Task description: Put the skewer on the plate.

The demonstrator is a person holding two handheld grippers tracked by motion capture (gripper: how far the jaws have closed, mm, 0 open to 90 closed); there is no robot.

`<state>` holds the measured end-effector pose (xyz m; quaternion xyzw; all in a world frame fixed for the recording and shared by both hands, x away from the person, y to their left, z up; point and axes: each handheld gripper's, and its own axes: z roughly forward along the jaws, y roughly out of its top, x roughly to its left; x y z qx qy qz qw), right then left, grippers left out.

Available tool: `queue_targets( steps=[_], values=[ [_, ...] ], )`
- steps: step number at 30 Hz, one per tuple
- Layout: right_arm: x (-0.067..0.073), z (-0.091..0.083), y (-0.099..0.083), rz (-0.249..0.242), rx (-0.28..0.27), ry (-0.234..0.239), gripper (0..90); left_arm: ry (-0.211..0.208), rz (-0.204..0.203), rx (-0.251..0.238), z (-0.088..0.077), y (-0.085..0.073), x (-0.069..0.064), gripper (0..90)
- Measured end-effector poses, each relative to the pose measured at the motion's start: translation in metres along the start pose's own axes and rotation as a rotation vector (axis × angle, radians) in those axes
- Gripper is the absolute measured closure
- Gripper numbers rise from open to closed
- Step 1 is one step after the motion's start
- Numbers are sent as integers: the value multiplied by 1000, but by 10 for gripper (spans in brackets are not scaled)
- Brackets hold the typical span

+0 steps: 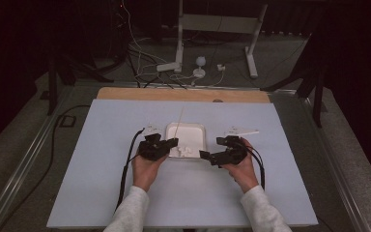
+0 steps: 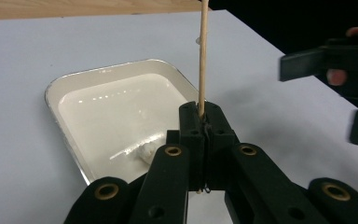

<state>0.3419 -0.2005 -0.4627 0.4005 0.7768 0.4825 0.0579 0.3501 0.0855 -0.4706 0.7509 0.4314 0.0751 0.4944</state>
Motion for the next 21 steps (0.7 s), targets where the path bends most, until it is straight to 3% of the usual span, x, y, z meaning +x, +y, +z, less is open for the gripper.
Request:
queue_targets(
  steps=[11,21],
  values=[
    [-9,-24,-17,-9,18,-47,0,13,-44,32,21,-4,6,898],
    [-17,-52,-28,7,-8,-67,0,47,-88,72,32,-8,10,894]
  ],
)
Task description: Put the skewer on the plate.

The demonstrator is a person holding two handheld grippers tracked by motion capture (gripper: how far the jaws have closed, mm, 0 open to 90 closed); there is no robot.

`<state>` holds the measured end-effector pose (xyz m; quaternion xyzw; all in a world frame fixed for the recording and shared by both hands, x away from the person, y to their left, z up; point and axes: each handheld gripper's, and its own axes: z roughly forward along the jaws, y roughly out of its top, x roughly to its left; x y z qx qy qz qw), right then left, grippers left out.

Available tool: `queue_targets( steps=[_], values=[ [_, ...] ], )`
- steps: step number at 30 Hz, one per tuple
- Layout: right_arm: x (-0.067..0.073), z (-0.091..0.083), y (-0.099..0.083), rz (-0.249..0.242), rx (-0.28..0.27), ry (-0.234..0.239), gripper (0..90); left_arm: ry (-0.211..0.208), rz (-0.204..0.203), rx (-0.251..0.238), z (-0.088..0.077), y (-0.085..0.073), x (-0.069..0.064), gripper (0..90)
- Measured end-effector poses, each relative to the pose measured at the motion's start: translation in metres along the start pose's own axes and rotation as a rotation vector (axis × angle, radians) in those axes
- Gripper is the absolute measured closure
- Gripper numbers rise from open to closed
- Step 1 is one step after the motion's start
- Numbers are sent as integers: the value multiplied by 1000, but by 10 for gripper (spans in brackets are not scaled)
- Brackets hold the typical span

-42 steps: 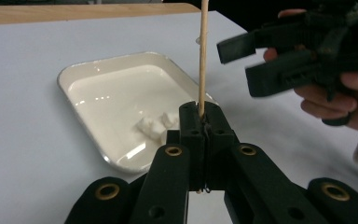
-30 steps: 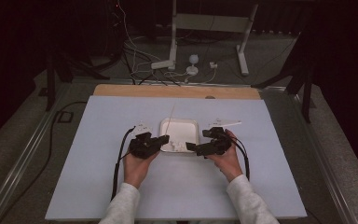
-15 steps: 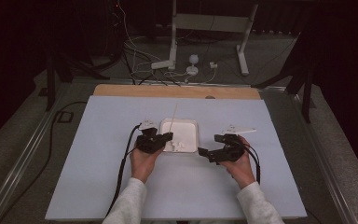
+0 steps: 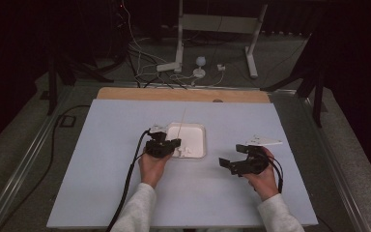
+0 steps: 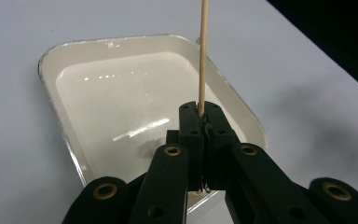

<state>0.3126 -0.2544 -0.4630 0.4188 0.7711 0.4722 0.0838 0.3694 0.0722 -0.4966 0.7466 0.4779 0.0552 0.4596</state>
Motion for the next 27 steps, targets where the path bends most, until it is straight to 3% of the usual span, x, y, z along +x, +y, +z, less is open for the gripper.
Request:
queue_targets(
  steps=[18,27],
  values=[
    [-2,-11,-1,6,-27,2,0,67,-99,24,14,-9,6,884],
    [-1,-10,-1,-2,-26,4,0,65,-129,21,17,-15,9,779]
  ],
)
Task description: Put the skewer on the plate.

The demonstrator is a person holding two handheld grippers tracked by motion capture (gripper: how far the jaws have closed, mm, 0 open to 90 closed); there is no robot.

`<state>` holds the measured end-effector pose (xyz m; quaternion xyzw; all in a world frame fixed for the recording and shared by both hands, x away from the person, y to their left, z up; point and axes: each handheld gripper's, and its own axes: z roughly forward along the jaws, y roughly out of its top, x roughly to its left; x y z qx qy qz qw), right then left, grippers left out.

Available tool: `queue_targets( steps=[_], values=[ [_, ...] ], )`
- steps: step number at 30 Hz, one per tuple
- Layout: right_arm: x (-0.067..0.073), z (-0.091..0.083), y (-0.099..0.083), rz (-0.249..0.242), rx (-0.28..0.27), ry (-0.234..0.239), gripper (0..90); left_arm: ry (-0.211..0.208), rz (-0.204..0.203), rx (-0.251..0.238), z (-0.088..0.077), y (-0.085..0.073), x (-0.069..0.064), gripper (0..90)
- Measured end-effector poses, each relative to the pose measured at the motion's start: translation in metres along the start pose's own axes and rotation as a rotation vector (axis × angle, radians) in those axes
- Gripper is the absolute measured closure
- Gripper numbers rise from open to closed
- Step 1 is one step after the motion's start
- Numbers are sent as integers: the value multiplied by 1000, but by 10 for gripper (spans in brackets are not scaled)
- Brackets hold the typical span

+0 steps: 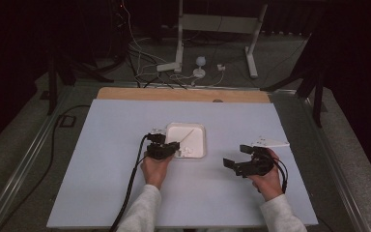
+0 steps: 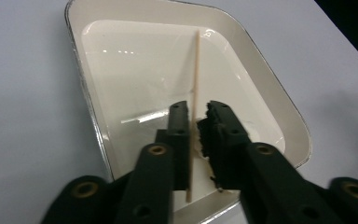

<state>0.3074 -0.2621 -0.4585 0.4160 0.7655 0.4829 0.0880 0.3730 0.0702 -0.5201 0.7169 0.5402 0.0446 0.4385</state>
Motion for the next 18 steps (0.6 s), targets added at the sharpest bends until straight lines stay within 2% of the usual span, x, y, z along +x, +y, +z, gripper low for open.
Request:
queue_targets(
  steps=[6,11,18],
  values=[
    [0,0,0,2,-1,-1,0,-50,7,-39,-3,1,-4,639],
    [1,1,0,-4,1,-1,0,-81,8,-72,-8,3,-3,482],
    [2,-1,-1,-7,-13,0,0,-96,42,-142,-26,8,-6,304]
  ],
)
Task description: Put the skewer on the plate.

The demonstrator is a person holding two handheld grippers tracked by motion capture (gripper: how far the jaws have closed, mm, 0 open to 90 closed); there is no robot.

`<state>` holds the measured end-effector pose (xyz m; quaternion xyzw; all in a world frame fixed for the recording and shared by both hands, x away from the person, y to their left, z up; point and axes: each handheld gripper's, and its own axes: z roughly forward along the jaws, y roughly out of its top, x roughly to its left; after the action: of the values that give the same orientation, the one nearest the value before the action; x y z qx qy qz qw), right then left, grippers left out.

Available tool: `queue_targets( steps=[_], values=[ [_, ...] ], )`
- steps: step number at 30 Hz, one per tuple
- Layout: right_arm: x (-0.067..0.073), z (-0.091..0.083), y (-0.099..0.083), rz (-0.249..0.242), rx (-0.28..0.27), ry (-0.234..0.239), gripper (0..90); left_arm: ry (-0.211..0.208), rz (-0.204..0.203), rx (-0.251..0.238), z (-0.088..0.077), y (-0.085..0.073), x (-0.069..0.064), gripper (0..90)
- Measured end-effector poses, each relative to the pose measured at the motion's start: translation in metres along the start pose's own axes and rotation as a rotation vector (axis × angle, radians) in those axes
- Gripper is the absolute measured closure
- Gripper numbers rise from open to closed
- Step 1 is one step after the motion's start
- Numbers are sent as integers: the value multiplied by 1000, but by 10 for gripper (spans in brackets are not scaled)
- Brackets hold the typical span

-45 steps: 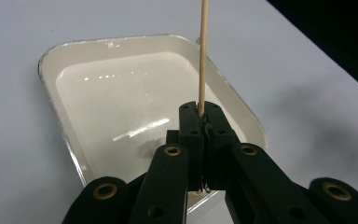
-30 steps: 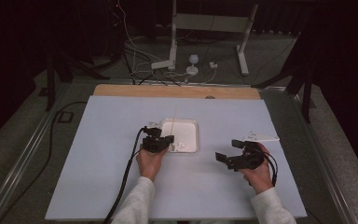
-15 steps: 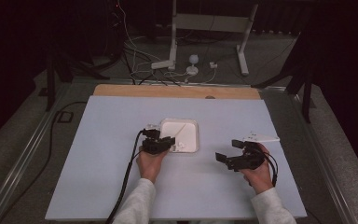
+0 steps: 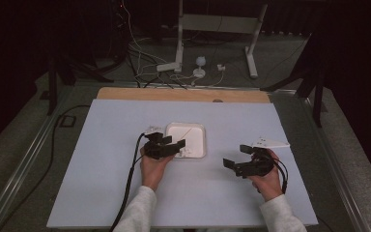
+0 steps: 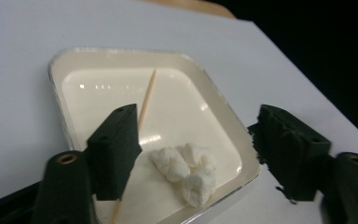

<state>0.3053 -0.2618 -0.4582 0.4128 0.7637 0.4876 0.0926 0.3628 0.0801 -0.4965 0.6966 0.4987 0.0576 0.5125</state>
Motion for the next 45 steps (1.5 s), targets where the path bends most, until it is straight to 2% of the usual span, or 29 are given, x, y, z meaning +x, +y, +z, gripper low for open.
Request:
queue_targets(
  steps=[5,11,13,17,21,31,36,41,45],
  values=[
    [1,-2,-1,-15,-10,-2,0,8,49,-41,-21,7,-2,203],
    [2,-5,-2,-22,-30,-1,0,1,97,-103,-54,13,-4,140],
    [2,-7,-3,-30,-38,-4,0,13,121,-116,-64,14,-4,106],
    [2,-13,-5,-42,-59,-10,0,61,192,-121,-83,12,-3,32],
    [0,-20,-9,-54,-79,-22,0,79,242,-138,-100,7,0,11],
    [-6,-34,-23,-104,-123,-66,0,113,276,-218,-145,-16,21,9],
    [-9,-39,-26,-104,-153,-66,0,169,285,-226,-161,-28,32,9],
    [-9,-42,-29,-134,-162,-91,0,196,264,-249,-172,-36,40,9],
    [-11,-43,-34,-130,-166,-92,0,220,245,-278,-180,-37,45,10]
  ],
)
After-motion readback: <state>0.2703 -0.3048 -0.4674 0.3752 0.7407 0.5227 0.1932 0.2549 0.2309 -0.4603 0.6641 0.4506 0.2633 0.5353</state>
